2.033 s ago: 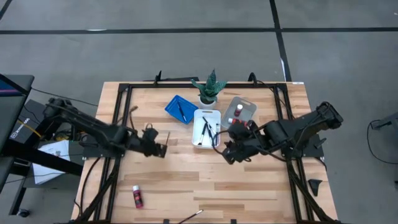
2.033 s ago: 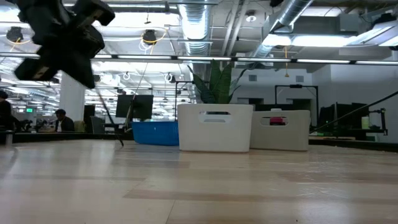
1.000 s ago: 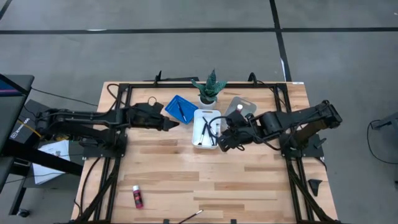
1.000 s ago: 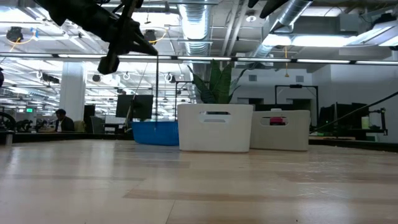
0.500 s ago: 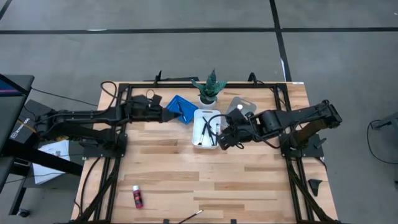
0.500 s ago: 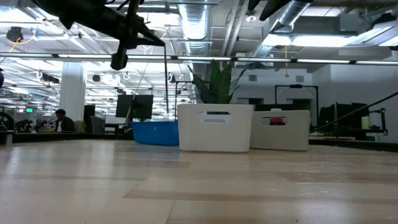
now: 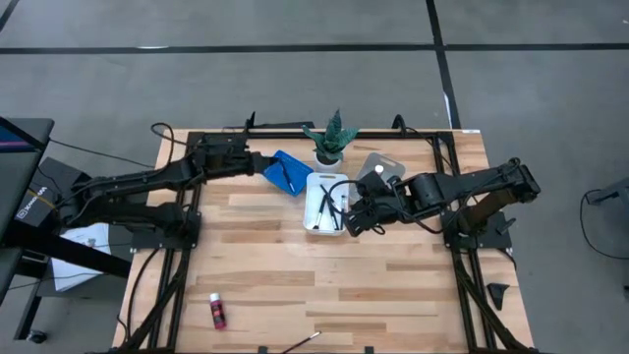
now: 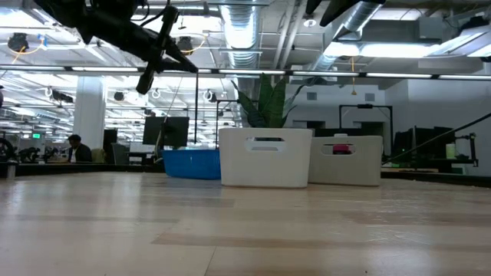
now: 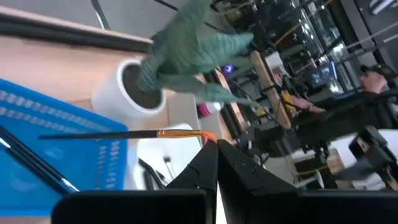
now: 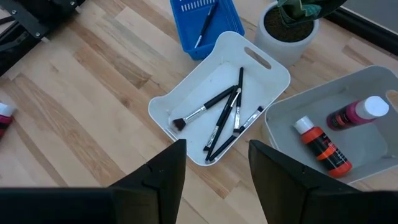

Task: Pick & Place Paint Supplies
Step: Put the small gold paint brush into the blue bin

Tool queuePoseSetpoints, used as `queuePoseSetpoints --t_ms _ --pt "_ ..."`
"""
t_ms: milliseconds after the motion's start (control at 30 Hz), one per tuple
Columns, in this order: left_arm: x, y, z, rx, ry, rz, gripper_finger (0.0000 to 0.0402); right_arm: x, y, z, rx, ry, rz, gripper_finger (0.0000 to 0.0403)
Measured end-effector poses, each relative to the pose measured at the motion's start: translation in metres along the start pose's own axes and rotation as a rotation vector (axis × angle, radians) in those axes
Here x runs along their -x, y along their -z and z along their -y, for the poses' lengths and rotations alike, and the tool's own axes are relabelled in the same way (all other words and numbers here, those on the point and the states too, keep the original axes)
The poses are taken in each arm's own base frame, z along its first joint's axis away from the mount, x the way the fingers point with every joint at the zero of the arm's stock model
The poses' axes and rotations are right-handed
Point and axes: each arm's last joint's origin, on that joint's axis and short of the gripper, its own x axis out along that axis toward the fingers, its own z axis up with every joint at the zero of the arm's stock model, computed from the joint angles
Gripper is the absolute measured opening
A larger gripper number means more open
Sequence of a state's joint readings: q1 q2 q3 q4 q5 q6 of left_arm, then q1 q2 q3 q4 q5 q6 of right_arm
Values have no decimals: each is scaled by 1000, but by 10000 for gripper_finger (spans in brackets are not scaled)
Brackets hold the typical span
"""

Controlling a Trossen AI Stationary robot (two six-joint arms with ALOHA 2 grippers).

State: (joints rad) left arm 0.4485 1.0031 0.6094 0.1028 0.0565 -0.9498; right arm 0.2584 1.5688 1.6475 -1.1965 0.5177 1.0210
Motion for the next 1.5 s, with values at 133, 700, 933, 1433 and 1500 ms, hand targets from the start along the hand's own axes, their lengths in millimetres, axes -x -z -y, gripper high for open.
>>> queuePoseSetpoints --t_ms 133,700,933,1433,1500 --pt "1 -8 -7 0 -20 15 0 0 0 0 0 -1 -1 170" --pt "-23 -7 -26 2 -92 -24 0 -5 -6 5 11 6 -17 170" --pt "-38 0 -38 11 -153 -70 0 -5 -6 4 26 0 -26 170" --pt "-40 2 -41 13 -170 -88 0 -5 -6 4 26 -6 -34 170" --pt "-40 2 -41 9 -172 -91 0 -5 -6 4 26 -6 -34 170"
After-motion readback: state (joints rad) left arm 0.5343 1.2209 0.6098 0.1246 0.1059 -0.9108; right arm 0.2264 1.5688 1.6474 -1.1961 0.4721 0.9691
